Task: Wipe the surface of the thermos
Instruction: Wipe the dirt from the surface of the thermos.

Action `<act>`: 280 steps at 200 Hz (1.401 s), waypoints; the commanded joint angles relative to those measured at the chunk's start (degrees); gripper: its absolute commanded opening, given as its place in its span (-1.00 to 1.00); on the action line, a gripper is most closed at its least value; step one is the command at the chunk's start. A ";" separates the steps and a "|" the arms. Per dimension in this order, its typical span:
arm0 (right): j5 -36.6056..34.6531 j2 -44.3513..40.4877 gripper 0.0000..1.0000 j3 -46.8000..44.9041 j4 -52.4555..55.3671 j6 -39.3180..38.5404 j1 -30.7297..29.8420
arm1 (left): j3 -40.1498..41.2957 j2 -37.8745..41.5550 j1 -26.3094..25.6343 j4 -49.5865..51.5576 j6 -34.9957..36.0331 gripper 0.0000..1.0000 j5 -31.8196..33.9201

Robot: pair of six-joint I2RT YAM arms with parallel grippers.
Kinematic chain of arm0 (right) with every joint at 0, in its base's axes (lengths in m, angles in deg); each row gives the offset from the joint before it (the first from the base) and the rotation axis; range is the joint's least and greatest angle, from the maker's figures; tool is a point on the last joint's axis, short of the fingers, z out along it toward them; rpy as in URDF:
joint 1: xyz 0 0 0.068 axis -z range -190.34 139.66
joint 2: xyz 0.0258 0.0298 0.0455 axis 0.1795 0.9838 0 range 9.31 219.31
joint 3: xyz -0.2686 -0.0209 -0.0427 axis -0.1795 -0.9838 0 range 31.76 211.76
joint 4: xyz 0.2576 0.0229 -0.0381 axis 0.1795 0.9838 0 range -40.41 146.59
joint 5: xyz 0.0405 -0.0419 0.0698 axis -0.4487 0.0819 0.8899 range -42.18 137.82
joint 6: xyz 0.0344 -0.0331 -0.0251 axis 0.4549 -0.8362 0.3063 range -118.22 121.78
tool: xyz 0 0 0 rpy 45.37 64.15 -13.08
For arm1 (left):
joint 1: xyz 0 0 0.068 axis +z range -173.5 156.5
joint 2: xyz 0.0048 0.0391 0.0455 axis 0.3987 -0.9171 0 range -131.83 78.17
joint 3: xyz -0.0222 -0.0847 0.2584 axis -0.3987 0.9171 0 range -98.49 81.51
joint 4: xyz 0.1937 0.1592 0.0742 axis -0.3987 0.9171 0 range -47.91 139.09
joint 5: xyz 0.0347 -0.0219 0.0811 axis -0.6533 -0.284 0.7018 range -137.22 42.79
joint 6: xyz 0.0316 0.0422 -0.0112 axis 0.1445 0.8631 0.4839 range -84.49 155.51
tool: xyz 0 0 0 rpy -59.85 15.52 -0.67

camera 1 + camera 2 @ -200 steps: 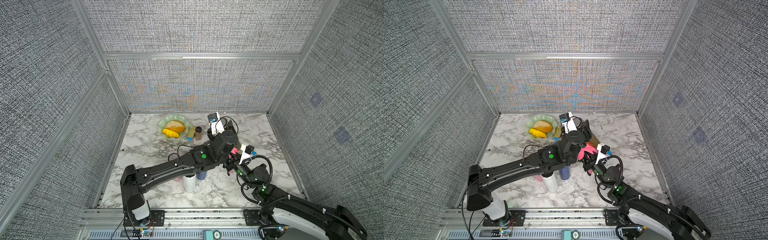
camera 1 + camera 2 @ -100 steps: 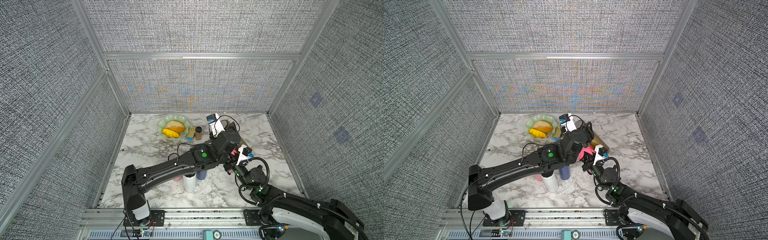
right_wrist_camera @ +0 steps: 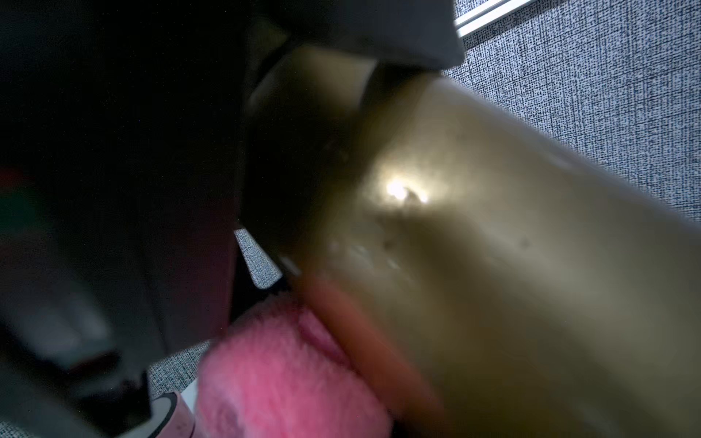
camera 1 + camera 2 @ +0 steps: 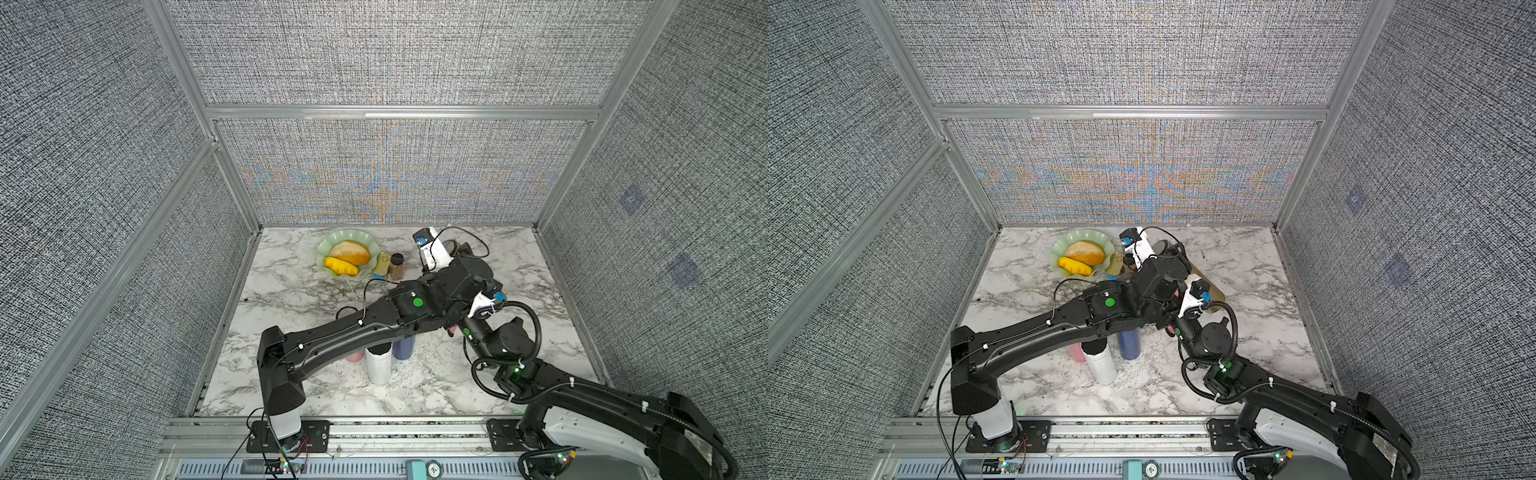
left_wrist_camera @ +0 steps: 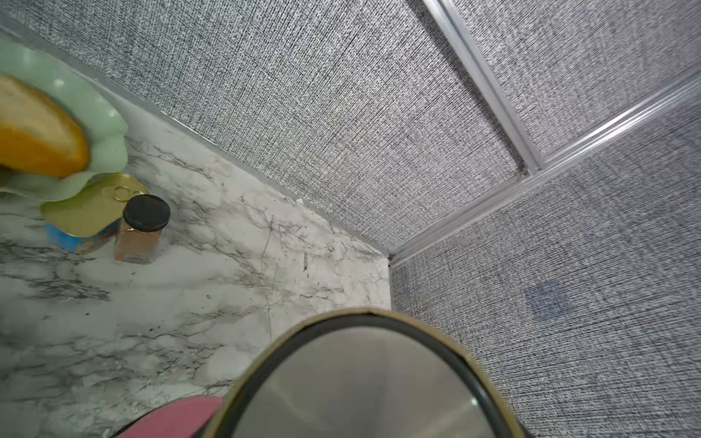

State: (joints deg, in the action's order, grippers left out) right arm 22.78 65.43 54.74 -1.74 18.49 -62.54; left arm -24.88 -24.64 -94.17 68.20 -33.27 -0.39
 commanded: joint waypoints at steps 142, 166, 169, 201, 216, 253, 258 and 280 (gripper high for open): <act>-18.40 5.48 -1.00 -1.31 -19.91 -6.65 -4.52 | -10.60 -4.59 0.51 30.69 -19.33 -1.00 1.11; -25.40 6.08 -1.00 -8.69 -28.95 -8.73 -4.50 | -12.05 -5.58 1.04 34.92 -22.98 -1.00 0.37; -26.21 6.15 -1.00 -9.59 -29.83 -8.91 -4.50 | -12.15 -5.69 1.06 35.11 -23.19 -1.00 0.25; -28.21 7.23 -1.00 -11.43 -34.40 -11.60 -4.68 | -12.17 -5.91 1.57 34.75 -23.30 -1.00 -1.35; -26.63 7.69 -1.00 -8.33 -32.79 -12.38 -5.12 | -12.13 -5.92 1.59 34.54 -23.16 -1.00 -1.67; -23.66 10.91 -1.00 0.29 -31.11 -14.42 -6.08 | -11.99 -6.00 1.67 34.46 -22.37 -1.00 -3.11; -24.05 11.74 -1.00 0.75 -31.49 -14.69 -6.07 | -11.93 -6.00 1.68 34.53 -22.37 -1.00 -3.11; -28.04 15.80 -1.00 -0.97 -37.55 -16.89 -6.11 | -11.64 -5.75 1.77 34.60 -22.37 -1.00 -3.02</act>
State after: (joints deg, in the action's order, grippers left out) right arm 1.71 79.07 54.33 -21.61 4.37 -68.90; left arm -37.30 -30.23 -92.62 90.19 -58.99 -2.75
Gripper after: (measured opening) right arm 0.103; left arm 0.666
